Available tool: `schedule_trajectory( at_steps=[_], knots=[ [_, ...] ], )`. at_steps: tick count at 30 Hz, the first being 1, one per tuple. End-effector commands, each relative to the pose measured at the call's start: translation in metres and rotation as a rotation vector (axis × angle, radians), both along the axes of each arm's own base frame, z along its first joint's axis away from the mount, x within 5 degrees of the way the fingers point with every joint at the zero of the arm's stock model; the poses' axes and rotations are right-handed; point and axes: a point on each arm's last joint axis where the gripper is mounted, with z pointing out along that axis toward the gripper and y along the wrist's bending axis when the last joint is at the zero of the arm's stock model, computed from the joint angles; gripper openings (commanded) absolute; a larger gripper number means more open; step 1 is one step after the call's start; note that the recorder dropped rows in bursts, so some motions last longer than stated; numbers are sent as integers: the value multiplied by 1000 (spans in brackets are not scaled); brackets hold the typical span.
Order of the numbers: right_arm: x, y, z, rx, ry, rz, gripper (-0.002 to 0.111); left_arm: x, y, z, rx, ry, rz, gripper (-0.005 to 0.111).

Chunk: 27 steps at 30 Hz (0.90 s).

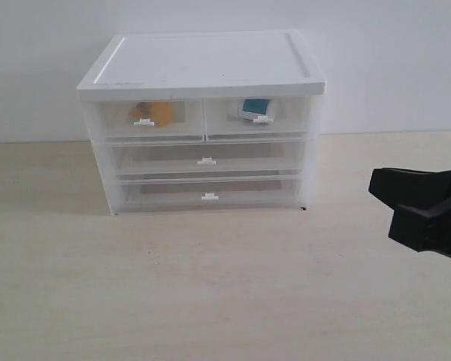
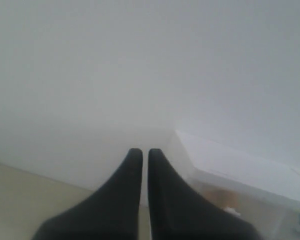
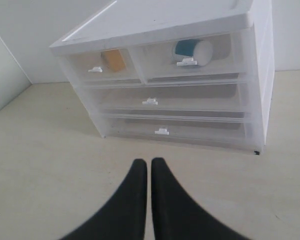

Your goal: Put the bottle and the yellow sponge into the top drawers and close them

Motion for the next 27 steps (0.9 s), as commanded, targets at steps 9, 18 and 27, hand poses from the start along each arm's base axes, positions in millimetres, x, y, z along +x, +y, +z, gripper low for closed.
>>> schedule_trajectory(
  at_steps=[9,18,27],
  knots=[
    [0,-1,-1,-7,-5,-1,0,-15,10,-45,-38,-64,141,4],
    [0,-1,-1,-7,-5,-1,0,-21,4,-60,172,93,129,4],
    [0,-1,1,1,-16,1,0,-20,1,-75,292,260,93,4]
  ],
)
